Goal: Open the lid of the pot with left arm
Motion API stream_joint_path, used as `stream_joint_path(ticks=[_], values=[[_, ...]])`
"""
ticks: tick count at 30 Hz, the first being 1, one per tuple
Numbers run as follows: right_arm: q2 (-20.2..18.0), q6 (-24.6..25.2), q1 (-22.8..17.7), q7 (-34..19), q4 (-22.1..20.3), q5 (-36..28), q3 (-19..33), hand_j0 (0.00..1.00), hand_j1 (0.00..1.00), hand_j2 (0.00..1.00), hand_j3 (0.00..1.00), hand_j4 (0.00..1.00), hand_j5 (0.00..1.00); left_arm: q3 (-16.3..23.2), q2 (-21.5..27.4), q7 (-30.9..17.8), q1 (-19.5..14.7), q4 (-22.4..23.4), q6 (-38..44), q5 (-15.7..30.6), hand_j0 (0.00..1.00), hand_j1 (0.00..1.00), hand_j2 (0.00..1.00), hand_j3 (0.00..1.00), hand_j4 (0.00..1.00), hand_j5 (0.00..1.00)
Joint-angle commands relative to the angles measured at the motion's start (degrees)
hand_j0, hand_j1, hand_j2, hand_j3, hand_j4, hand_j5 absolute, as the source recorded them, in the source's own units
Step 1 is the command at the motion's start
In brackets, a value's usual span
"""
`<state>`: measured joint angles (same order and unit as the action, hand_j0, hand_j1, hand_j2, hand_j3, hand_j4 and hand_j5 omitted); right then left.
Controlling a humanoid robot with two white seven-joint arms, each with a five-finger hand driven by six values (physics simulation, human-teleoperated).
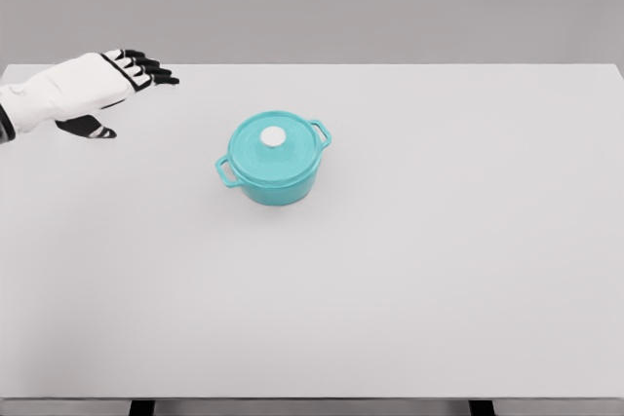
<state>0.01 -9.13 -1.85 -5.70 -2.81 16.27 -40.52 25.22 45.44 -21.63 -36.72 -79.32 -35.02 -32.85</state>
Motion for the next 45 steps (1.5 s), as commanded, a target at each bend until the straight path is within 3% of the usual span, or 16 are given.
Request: stream_joint_path(ticks=[1, 2, 3, 4, 6, 8, 10, 13, 22, 26, 32, 40, 45], values=[[0.0, 0.0, 0.0, 0.0, 0.0, 0.0, 0.0, 1.0, 1.0, 1.0, 1.0, 1.0, 1.0, 5.5, -0.7, -0.3, -1.5, 1.4, 0.0, -0.1, 1.0, 1.0, 1.0, 1.0, 1.0, 1.0], [0.0, 0.0, 0.0, 0.0, 0.0, 0.0, 0.0, 1.0, 1.0, 1.0, 1.0, 1.0, 1.0, 11.2, -0.9, -0.2, -6.0, 3.5, 0.0, 0.0, 1.0, 1.0, 1.0, 1.0, 1.0, 1.0], [0.0, 0.0, 0.0, 0.0, 0.0, 0.0, 0.0, 1.0, 1.0, 1.0, 1.0, 1.0, 1.0, 20.8, -0.9, 0.1, -13.0, 4.4, 0.0, -0.1, 1.0, 1.0, 1.0, 1.0, 1.0, 1.0], [0.0, 0.0, 0.0, 0.0, 0.0, 0.0, 0.0, 1.0, 1.0, 1.0, 1.0, 1.0, 1.0, 27.8, -2.0, -0.2, -17.6, 4.8, 0.0, 0.0, 1.0, 1.0, 1.0, 1.0, 1.0, 1.0], [0.0, 0.0, 0.0, 0.0, 0.0, 0.0, 0.0, 1.0, 1.0, 1.0, 1.0, 1.0, 1.0, 33.0, -5.3, -0.2, -22.3, 5.6, 0.0, 1.7, 1.0, 1.0, 1.0, 1.0, 1.0, 1.0], [0.0, 0.0, 0.0, 0.0, 0.0, 0.0, 0.0, 1.0, 1.0, 1.0, 1.0, 1.0, 1.0, 34.1, -8.7, -0.2, -25.9, 7.5, 0.0, 2.2, 1.0, 1.0, 1.0, 1.0, 1.0, 1.0], [0.0, 0.0, 0.0, 0.0, 0.0, 0.0, 0.0, 1.0, 1.0, 1.0, 1.0, 1.0, 1.0, 34.4, -8.7, 0.0, -27.0, 7.4, 0.0, 2.6, 1.0, 1.0, 1.0, 1.0, 1.0, 1.0], [0.0, 0.0, 0.0, 0.0, 0.0, 0.0, 0.0, 1.0, 1.0, 1.0, 1.0, 1.0, 1.0, 36.4, -8.6, 0.0, -27.3, 7.3, 0.0, 6.8, 1.0, 1.0, 1.0, 1.0, 1.0, 1.0], [0.0, 0.0, 0.0, 0.0, 0.0, 0.0, 0.0, 1.0, 1.0, 1.0, 1.0, 1.0, 1.0, 42.3, -11.8, -0.1, -28.0, 7.3, 0.0, 8.9, 1.0, 1.0, 1.0, 1.0, 1.0, 1.0], [0.0, 0.0, 0.0, 0.0, 0.0, 0.0, 0.0, 1.0, 1.0, 1.0, 1.0, 1.0, 1.0, 42.3, -12.0, -0.1, -28.0, 7.4, 0.0, 8.9, 1.0, 1.0, 1.0, 1.0, 1.0, 1.0], [0.0, 0.0, 0.0, 0.0, 0.0, 0.0, 0.0, 1.0, 1.0, 1.0, 1.0, 1.0, 1.0, 42.7, -12.3, -0.2, -28.1, 7.4, 0.0, 8.8, 0.87, 0.87, 0.87, 0.87, 0.87, 0.87], [0.0, 0.0, 0.0, 0.0, 0.0, 0.0, 0.0, 1.0, 1.0, 1.0, 1.0, 1.0, 1.0, 43.2, -12.3, -0.3, -28.0, 7.7, 0.0, 8.7, 0.86, 0.86, 0.86, 0.86, 0.86, 0.86], [0.0, 0.0, 0.0, 0.0, 0.0, 0.0, 0.0, 1.0, 1.0, 1.0, 1.0, 1.0, 1.0, 43.7, -12.7, -0.3, -28.0, 8.3, 0.0, 8.6, 0.8, 0.8, 0.8, 0.8, 0.8, 0.8]])
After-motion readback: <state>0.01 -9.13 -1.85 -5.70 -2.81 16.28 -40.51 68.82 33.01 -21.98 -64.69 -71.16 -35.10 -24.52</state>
